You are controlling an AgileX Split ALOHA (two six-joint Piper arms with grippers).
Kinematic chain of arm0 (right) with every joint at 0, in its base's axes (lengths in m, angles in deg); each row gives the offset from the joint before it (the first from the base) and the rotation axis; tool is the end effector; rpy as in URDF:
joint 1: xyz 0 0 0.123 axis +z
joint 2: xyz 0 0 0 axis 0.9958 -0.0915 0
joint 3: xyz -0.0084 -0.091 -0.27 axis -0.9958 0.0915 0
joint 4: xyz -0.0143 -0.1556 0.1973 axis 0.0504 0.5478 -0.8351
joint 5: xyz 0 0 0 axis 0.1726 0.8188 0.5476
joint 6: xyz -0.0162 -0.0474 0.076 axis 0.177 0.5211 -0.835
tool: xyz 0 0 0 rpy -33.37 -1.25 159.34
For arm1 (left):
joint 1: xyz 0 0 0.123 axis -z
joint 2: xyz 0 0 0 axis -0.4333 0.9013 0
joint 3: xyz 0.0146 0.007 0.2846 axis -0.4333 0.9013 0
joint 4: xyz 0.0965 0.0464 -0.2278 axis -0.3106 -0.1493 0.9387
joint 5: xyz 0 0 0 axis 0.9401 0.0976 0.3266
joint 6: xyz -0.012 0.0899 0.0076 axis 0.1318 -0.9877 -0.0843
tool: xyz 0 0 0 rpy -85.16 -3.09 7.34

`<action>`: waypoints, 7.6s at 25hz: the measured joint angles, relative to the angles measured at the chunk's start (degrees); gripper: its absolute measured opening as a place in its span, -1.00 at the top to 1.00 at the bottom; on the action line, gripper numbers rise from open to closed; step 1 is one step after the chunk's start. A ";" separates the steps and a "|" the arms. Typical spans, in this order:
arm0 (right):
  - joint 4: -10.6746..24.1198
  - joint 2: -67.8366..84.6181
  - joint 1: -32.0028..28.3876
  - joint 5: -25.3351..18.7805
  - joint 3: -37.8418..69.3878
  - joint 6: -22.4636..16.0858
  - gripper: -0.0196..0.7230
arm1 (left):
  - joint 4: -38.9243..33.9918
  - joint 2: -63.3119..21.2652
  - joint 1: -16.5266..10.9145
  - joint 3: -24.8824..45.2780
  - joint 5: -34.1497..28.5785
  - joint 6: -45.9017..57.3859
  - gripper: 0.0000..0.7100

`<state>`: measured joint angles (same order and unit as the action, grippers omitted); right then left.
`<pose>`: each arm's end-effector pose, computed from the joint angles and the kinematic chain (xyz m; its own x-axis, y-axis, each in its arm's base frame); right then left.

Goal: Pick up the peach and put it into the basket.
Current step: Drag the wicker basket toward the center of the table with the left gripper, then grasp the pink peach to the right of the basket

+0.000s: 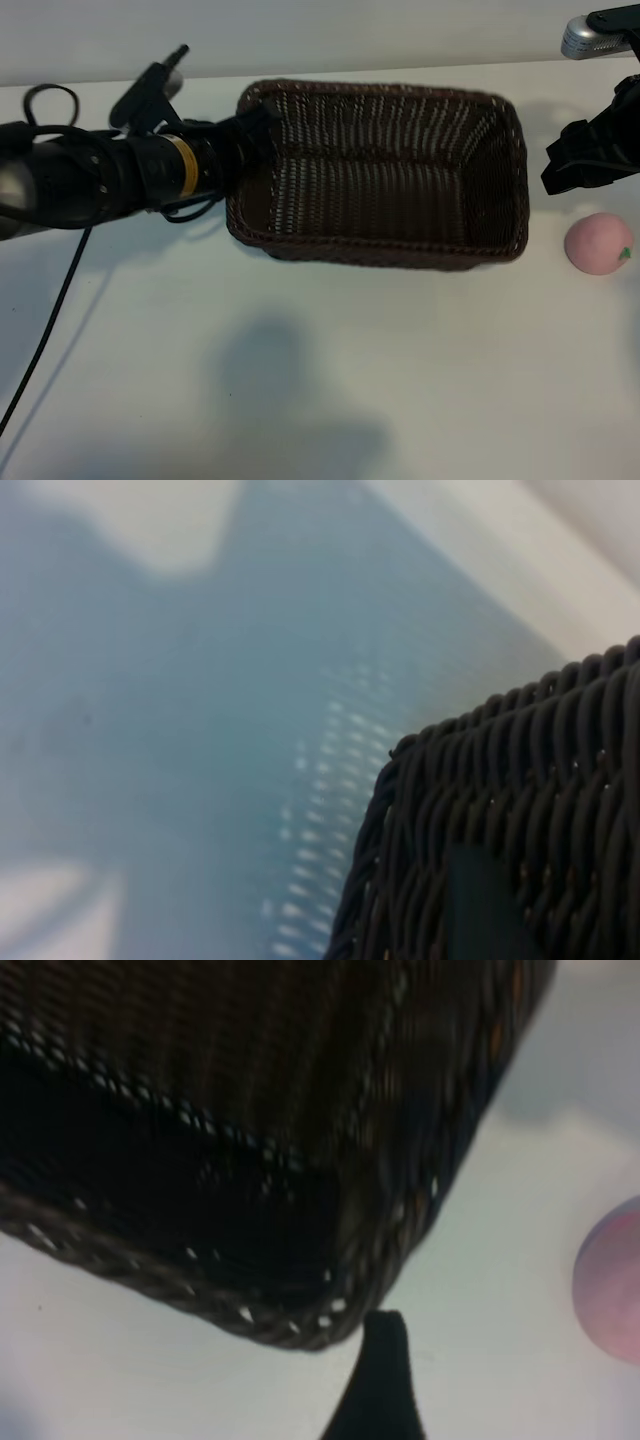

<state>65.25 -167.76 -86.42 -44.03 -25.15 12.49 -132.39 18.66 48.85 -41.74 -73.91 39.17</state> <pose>0.3079 0.0145 0.2622 -0.9148 -0.1123 -0.3879 -0.1972 0.9625 0.1863 0.3255 -0.1610 0.1632 -0.7836 -0.5112 -0.3530 -0.1424 0.7009 -0.6989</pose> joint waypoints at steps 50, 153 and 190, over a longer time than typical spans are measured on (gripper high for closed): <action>0.21 0.00 0.00 -0.17 0.00 0.00 -0.65 | -12.76 -10.80 0.08 -0.25 -6.27 4.19 -0.79; 0.26 0.00 0.00 -0.37 0.00 -0.01 -0.65 | -12.43 -40.19 -33.22 0.34 15.79 -22.07 -0.67; 0.26 0.00 0.00 -0.37 0.00 -0.06 -0.65 | 65.21 -63.63 -27.22 15.31 -27.65 -120.18 -0.67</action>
<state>65.52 -167.76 -86.42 -44.39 -25.15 12.43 -67.18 -44.97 21.63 -26.43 -101.56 -81.01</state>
